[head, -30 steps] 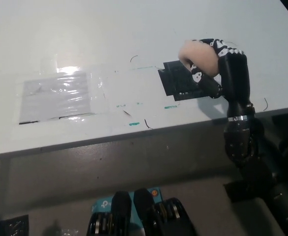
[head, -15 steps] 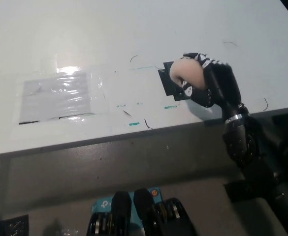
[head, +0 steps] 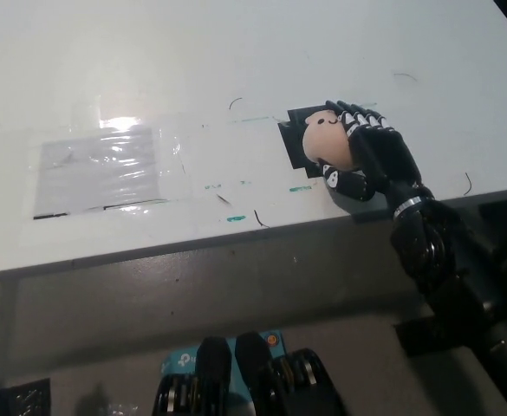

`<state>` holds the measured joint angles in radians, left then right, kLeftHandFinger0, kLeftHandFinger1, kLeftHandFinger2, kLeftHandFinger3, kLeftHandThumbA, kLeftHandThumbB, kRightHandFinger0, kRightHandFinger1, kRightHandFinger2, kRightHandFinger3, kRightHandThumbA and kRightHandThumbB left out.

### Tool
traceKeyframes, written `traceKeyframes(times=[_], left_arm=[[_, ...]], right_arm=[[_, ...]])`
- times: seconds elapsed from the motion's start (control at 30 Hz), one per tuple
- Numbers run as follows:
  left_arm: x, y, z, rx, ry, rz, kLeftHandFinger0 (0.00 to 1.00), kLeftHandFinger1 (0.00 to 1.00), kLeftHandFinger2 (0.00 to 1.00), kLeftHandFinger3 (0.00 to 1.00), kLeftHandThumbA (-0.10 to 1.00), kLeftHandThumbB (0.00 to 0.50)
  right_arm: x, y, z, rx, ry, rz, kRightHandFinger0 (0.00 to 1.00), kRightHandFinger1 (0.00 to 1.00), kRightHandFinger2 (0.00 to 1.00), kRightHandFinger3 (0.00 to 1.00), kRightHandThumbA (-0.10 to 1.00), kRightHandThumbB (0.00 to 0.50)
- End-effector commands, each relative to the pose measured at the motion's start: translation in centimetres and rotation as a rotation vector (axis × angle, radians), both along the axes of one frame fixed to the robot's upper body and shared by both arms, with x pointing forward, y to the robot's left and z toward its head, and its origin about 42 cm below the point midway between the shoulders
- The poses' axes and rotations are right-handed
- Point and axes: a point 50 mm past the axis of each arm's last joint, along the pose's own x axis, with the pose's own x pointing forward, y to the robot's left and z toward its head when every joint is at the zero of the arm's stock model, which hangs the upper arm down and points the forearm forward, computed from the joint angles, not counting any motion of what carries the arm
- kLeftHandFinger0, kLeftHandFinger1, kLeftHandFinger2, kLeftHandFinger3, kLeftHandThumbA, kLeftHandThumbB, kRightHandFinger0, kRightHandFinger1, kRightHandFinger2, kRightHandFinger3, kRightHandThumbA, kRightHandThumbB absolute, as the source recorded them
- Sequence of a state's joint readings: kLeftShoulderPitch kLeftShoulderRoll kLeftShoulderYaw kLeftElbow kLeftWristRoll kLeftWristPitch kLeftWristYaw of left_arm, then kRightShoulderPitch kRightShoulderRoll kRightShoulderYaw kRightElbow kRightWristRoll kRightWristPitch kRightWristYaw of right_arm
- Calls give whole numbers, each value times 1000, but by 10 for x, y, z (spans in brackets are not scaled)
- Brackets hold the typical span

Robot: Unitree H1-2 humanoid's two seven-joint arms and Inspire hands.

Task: The robot uses its right hand to grab and squeeze a pink dumpling toy kept on the black mask on the desk

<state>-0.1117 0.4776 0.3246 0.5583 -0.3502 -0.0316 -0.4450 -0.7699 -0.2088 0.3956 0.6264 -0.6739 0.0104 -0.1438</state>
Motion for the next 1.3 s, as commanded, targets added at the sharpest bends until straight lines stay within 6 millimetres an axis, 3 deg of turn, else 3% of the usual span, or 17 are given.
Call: traceKeyframes(times=[0.0,0.2,0.33,0.5,0.53,0.57,0.67,0.7,0.93,1.27], left_arm=[[8,11,19,26,-54,-13,0,2,103,103,1000,500],[8,11,20,34,-50,-7,0,7,106,121,1000,500],[8,12,22,38,-51,-4,0,8,106,123,1000,500],[9,14,22,42,-53,-7,0,9,102,117,1000,500],[8,14,23,44,-56,-6,0,12,108,119,1000,500],[8,14,23,41,-56,-2,0,9,114,127,1000,500],[7,14,23,36,-53,-2,0,11,113,127,1000,500],[7,13,23,34,-53,-1,0,5,106,118,1000,500],[5,14,21,34,-57,-3,0,16,114,106,1000,500],[5,14,19,40,-54,-11,0,29,137,126,1000,500]], right_arm=[[5,-1,24,-17,-35,-10,1000,1000,1000,1000,390,295],[0,1,24,14,-35,0,1000,1000,1000,1000,392,320],[-8,3,27,57,-14,26,1000,1000,1000,1000,494,388],[-13,5,33,78,31,38,1000,1000,1000,1000,523,454],[-15,5,38,69,36,36,1000,1000,1000,1000,583,497],[-17,4,42,57,41,36,1000,1000,1000,1000,703,500],[-21,0,52,28,52,53,1000,1000,1000,1000,877,500],[-22,-1,54,6,50,47,1000,1000,1000,1000,1000,500],[-24,-12,66,-126,-2,-28,1000,1000,1000,1000,1000,500],[-29,-25,71,-63,-3,-14,1000,1000,1000,1000,1000,500]])
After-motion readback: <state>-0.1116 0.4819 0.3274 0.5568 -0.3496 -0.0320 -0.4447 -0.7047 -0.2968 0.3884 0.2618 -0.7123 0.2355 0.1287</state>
